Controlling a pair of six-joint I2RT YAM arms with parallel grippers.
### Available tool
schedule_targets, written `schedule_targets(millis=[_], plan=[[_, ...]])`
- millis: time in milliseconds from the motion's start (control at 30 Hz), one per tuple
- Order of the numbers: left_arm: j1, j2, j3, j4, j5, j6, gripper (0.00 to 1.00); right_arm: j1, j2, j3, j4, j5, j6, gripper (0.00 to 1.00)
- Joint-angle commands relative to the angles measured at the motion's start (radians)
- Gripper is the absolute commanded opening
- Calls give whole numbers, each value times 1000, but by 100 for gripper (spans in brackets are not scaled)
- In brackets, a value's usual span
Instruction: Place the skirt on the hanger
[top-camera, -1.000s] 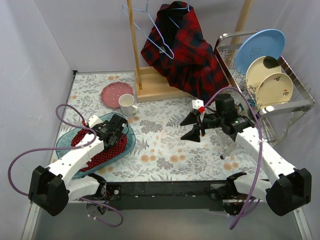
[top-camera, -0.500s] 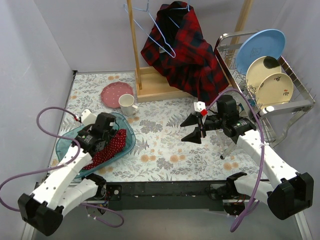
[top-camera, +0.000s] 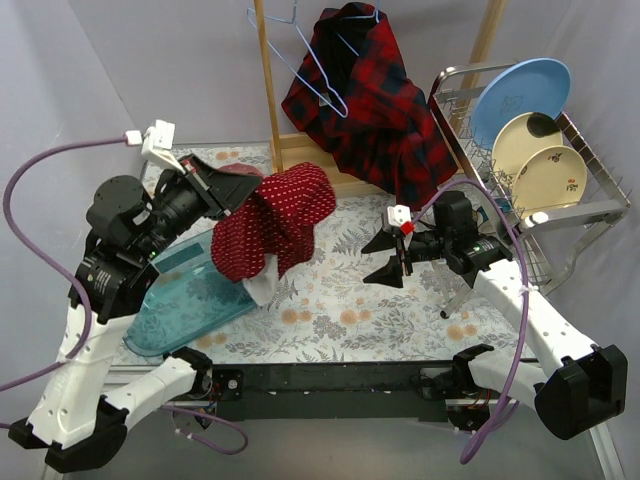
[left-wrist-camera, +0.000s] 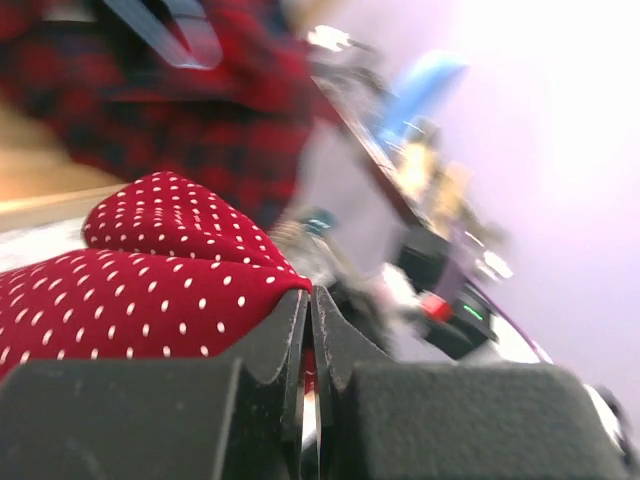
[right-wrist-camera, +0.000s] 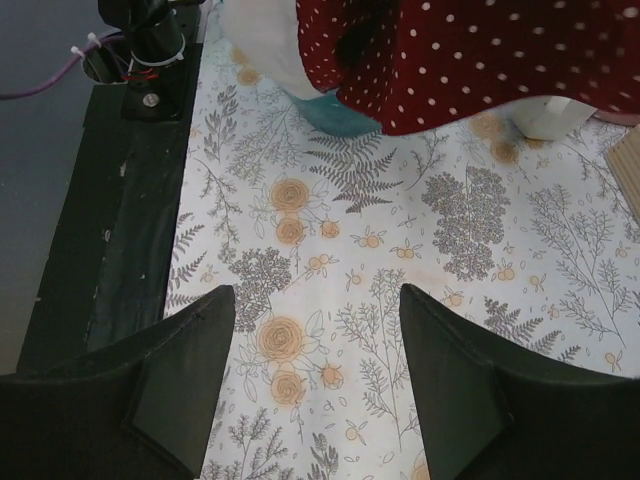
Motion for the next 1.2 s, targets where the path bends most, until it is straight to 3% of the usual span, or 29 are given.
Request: schedule_targets(millis=[0,100,333,467,700,900,1167], plan=[[-1,85,79,154,436,-6,0,0,-19,17,-37,34,-52,74],[-2,119,59,225,545,-43,0,-12,-25,31,-57,91,-64,74],[-74,169,-82,300,547,-48,0,-75,-51,65,-77,324,-52,74],[-180,221,-163,313,455,-17,0,-94,-67,70,-99,380,-66,75],[-185,320,-372,398,266,-20,0,-101,-85,82,-175,467,-104,75],[-177,536,-383,498,153,-42,0,-100,-82,116,-256,587,-123,75],[-169,832,-219,558,214,-76,0,-77,-87,136,-471,354,-328,76]])
